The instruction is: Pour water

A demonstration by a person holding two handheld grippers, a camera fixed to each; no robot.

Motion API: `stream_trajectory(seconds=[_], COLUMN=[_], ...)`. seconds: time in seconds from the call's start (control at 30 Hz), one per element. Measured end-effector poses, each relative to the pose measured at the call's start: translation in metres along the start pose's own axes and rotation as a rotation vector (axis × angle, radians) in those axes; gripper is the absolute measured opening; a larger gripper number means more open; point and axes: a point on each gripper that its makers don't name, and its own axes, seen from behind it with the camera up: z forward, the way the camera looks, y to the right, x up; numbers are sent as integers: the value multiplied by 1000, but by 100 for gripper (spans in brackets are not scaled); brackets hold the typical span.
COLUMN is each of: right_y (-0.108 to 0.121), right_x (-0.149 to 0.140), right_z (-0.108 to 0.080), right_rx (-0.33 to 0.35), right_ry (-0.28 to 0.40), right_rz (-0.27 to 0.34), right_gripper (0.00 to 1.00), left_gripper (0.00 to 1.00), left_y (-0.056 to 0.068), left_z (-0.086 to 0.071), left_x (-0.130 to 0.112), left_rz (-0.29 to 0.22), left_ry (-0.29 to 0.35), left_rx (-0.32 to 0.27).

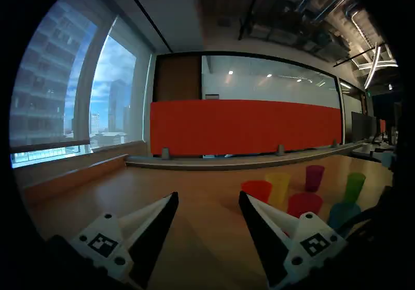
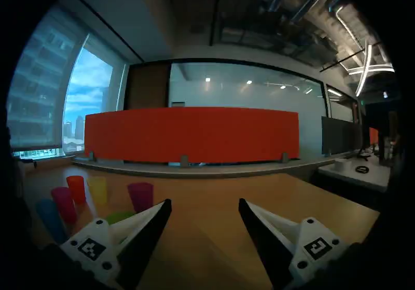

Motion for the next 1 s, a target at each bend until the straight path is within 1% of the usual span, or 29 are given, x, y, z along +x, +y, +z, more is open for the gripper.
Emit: stream_trajectory(seconds=[1.0], right_y=[0], right_x=[2], right_z=[-2], right_rx=[-6], right_ry=[-4], right_rz=[1], right_gripper=[100], left_gripper=[86], left_y=[0], left_z=[0], left_x=[0], left_rz=[0], left_ry=[0], left_rx=[0])
